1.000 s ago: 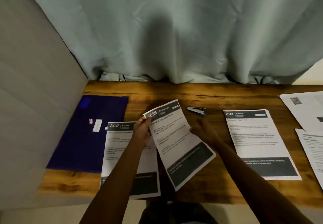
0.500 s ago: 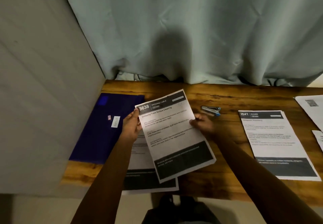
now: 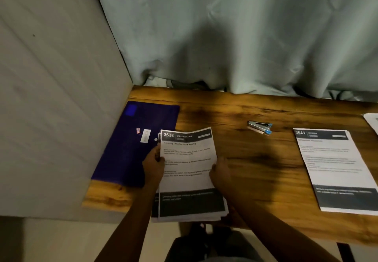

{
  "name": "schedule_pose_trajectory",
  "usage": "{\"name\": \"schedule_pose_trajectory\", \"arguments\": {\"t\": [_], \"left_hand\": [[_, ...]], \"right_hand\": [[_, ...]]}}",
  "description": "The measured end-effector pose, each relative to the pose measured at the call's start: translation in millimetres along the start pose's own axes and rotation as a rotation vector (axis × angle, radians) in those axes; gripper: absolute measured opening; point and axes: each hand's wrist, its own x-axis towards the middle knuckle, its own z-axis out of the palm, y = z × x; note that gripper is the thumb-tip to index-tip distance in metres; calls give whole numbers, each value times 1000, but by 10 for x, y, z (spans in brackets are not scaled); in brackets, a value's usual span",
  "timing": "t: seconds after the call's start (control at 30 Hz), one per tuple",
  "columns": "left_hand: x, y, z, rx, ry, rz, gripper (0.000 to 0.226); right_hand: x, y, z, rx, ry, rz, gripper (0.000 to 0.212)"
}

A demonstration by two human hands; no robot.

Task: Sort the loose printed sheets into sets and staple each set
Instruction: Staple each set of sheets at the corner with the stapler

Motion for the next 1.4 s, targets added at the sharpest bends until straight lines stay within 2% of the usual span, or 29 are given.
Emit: {"name": "schedule_pose_trajectory", "arguments": {"t": [0.1, 0.23, 0.33, 0.5, 0.63, 0.83, 1.03, 1.17, 1.4], "left_hand": [[-6, -65, 38, 88, 37, 51, 39], [25, -98, 115, 232, 48, 59, 49], [3, -47, 197, 270, 68, 91, 52], [-74, 171, 454, 269, 50, 175, 51], [-173, 449, 798, 250, 0, 211, 51], [-467, 816, 1424, 196, -105, 310, 54], [-812, 1073, 2110, 265, -274, 258, 55], [-1031, 1133, 2571, 214, -427, 191, 59], [-1254, 1236, 3183, 203, -615, 5, 67]], "right_hand": [[-29, 8, 100, -116, 68, -72, 55], [-51, 22, 154, -254, 72, -43, 61], [-36, 61, 169, -203, 33, -22, 62], [57, 187, -53, -38, 80, -81, 46], [150, 396, -360, 58, 102, -104, 58], [339, 994, -912, 86, 149, -129, 50], [478, 1743, -1461, 94, 206, -127, 53], [576, 2246, -1821, 115, 331, -90, 50], [715, 3072, -2393, 146, 434, 144, 57]]}}
